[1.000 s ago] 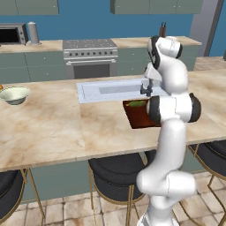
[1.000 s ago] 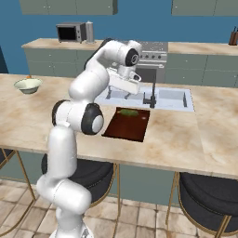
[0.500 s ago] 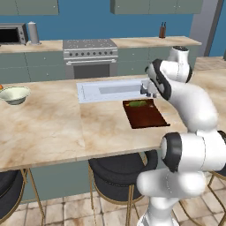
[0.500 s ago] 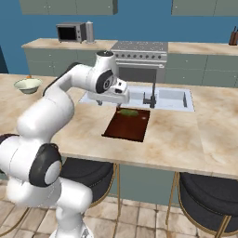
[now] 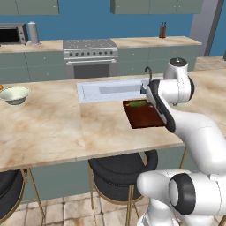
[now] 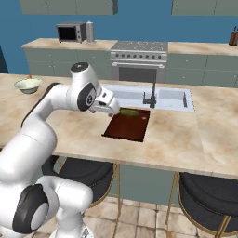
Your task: Place the two vegetables and bowl onto the tray for setting up a vegetable dip station.
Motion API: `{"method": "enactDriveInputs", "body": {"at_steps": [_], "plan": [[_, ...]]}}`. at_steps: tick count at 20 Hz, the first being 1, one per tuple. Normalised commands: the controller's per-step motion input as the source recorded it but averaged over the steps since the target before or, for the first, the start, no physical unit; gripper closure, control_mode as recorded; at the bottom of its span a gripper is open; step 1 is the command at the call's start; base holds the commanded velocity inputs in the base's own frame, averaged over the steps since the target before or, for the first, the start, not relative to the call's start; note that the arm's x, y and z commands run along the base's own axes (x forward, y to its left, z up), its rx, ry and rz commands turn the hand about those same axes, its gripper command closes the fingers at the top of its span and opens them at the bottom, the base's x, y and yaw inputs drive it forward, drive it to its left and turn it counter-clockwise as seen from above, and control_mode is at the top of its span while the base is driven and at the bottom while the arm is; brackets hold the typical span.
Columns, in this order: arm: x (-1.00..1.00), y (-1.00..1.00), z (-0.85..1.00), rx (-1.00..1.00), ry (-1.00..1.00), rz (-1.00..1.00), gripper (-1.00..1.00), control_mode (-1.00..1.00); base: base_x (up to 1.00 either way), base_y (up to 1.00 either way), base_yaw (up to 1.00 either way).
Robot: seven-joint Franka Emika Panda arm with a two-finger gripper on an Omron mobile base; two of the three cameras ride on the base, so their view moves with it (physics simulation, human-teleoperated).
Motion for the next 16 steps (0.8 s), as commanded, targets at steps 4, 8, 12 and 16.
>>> {"method": "enactDriveInputs", "body": {"at_steps": [4, 8, 12, 16], "plan": [[-0.36, 0.0, 0.5, 0.0, 0.22, -0.04, -1.0, -1.0, 0.0, 0.0, 0.0], [-0.68, 0.0, 0.28, 0.0, 0.16, 0.0, -1.0, -1.0, 0.0, 0.0, 0.0], [-0.83, 0.08, 0.04, 0.0, 0.11, 0.0, -1.0, -1.0, 0.0, 0.0, 0.0], [-0.66, 0.26, 0.12, 0.0, 0.12, 0.0, -1.0, -1.0, 0.0, 0.0, 0.0]]}}
